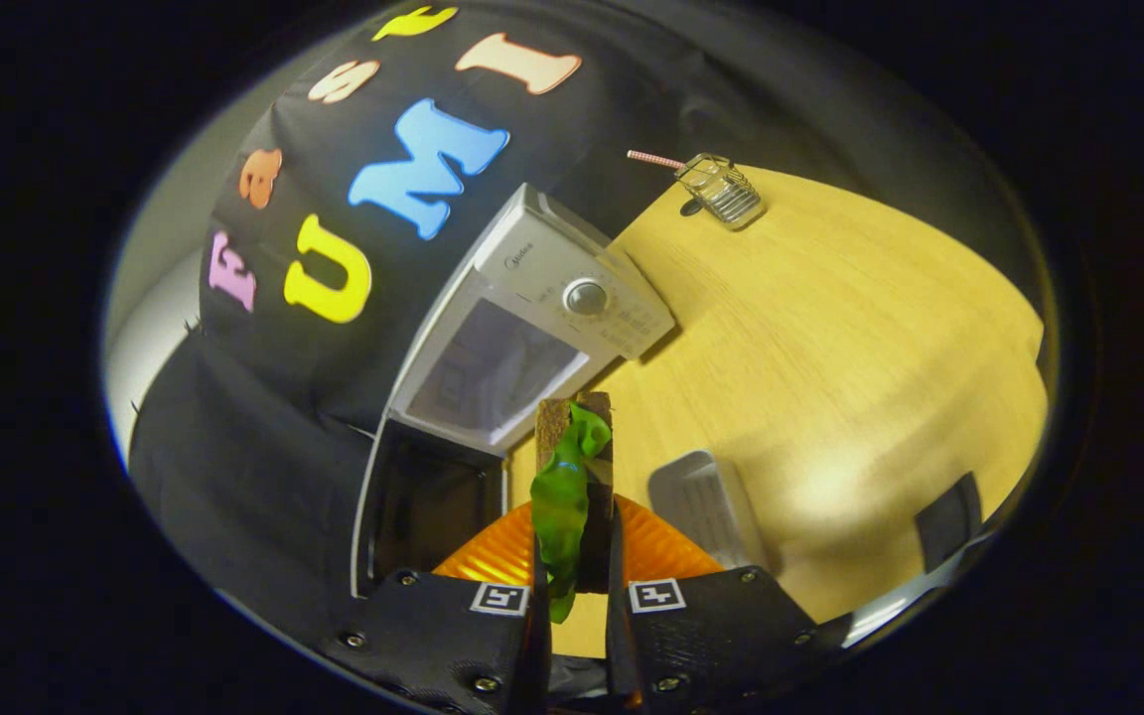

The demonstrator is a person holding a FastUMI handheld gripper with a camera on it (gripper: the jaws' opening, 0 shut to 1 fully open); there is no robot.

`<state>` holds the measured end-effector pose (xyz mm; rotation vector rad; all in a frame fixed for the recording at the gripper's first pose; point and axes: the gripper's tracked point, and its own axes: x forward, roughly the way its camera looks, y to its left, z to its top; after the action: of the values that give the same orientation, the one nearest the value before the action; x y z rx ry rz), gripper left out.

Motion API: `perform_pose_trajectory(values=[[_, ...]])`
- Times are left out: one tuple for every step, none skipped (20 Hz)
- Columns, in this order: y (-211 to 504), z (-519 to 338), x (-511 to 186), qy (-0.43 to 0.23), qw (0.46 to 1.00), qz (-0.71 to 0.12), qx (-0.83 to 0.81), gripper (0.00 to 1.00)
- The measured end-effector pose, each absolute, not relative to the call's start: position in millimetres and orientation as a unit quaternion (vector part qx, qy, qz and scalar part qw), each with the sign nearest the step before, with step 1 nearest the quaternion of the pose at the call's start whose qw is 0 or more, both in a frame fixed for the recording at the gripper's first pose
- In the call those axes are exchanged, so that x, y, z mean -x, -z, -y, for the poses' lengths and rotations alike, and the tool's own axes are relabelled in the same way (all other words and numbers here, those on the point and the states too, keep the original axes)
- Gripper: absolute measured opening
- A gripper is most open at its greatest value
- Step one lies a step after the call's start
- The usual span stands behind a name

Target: Open the microwave, put the food inside, and close the microwave door.

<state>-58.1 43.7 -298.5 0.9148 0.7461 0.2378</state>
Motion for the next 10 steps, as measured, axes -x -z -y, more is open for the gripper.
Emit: perform_pose_trajectory(values=[[294,-51,52,-0.111,0.813,-0.339,-0.46,0.22],[292,-58,45,-0.108,0.803,-0.329,-0.486,0.22],[292,-65,37,-0.104,0.791,-0.322,-0.509,0.22],[292,-73,29,-0.101,0.782,-0.316,-0.528,0.22],[293,-81,19,-0.098,0.773,-0.308,-0.546,0.22],[294,-91,8,-0.095,0.765,-0.299,-0.562,0.22],[295,-100,-3,-0.092,0.757,-0.292,-0.577,0.22],[296,-111,-15,-0.092,0.75,-0.284,-0.59,0.22],[296,-120,-25,-0.092,0.744,-0.28,-0.6,0.22],[300,-129,-37,-0.091,0.739,-0.277,-0.607,0.22]])
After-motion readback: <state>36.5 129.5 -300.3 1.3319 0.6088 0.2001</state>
